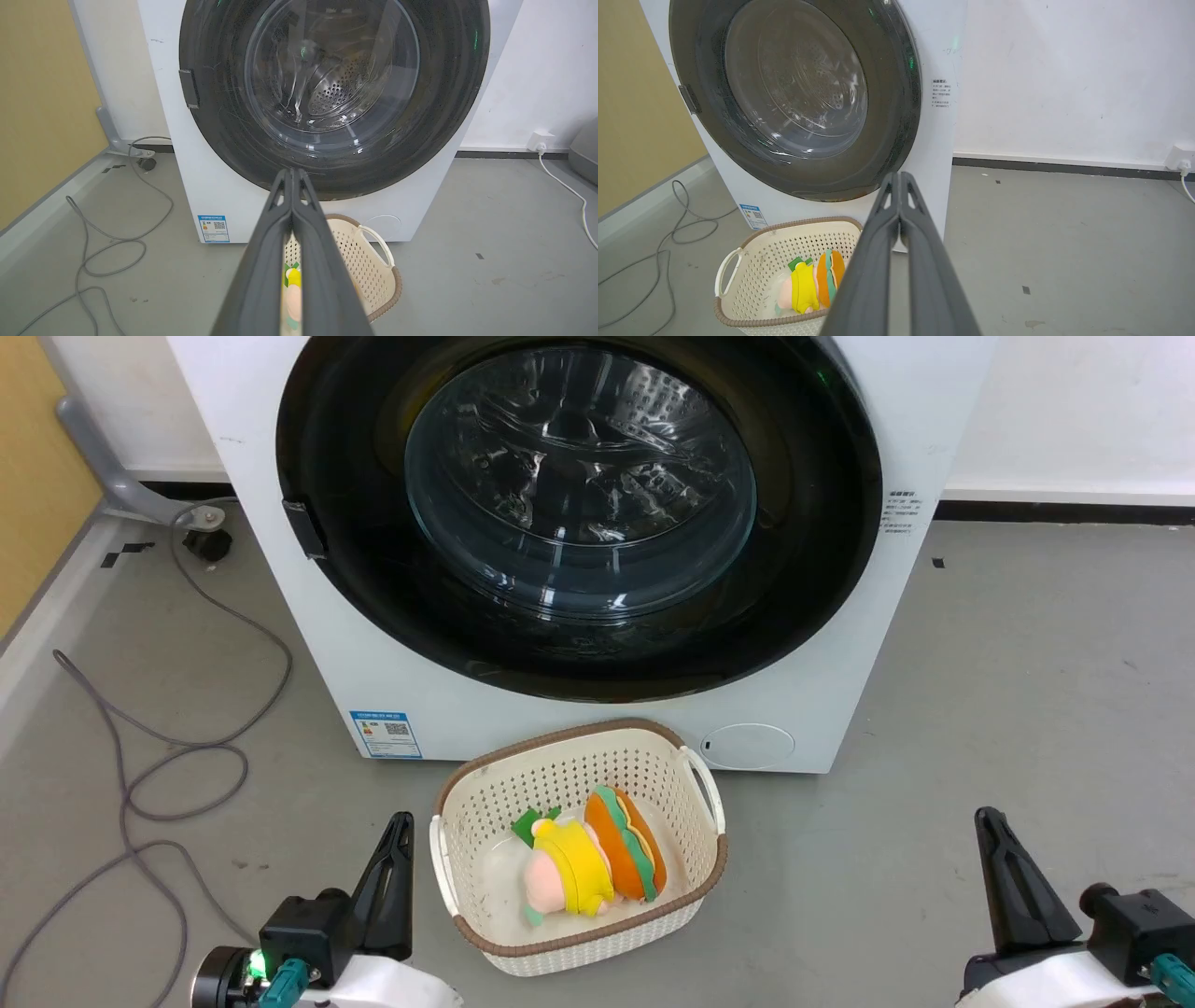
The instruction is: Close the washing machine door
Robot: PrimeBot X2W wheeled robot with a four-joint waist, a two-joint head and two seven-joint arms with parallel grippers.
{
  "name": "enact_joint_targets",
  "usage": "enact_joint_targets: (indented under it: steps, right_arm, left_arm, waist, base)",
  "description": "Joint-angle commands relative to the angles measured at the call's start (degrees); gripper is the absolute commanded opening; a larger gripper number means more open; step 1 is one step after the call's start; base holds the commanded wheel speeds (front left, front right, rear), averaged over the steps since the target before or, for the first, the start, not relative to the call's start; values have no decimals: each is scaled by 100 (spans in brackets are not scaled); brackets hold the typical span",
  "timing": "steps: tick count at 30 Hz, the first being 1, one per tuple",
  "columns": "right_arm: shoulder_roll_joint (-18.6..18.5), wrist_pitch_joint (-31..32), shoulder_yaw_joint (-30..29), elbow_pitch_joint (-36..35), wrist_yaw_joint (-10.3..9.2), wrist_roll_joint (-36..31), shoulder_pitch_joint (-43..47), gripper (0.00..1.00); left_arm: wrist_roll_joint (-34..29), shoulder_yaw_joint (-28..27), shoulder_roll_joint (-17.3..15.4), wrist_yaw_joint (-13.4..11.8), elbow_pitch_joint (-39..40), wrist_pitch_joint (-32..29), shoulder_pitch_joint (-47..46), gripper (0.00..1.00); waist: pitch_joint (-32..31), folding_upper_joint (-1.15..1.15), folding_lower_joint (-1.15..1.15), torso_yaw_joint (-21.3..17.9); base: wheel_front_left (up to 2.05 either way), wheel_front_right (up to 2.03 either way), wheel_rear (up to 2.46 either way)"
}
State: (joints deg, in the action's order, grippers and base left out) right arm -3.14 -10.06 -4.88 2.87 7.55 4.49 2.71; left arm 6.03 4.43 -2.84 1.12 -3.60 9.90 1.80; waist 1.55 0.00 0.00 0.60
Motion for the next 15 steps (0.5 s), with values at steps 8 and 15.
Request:
enact_joint_targets:
  steps: [8, 15]
  right_arm:
    - [10, 115, 60, -69, -3, -81, -96, 0]
    - [12, 197, 100, -89, -3, -115, -112, 0]
  left_arm:
    - [-103, -57, -1, -41, 61, -104, -67, 0]
    - [-150, -93, -2, -48, 89, -186, -78, 0]
  waist:
    - [-14, 0, 0, -5]
    - [-27, 0, 0, -10]
  base:
    - [0, 0, 0]
    - [0, 0, 0]
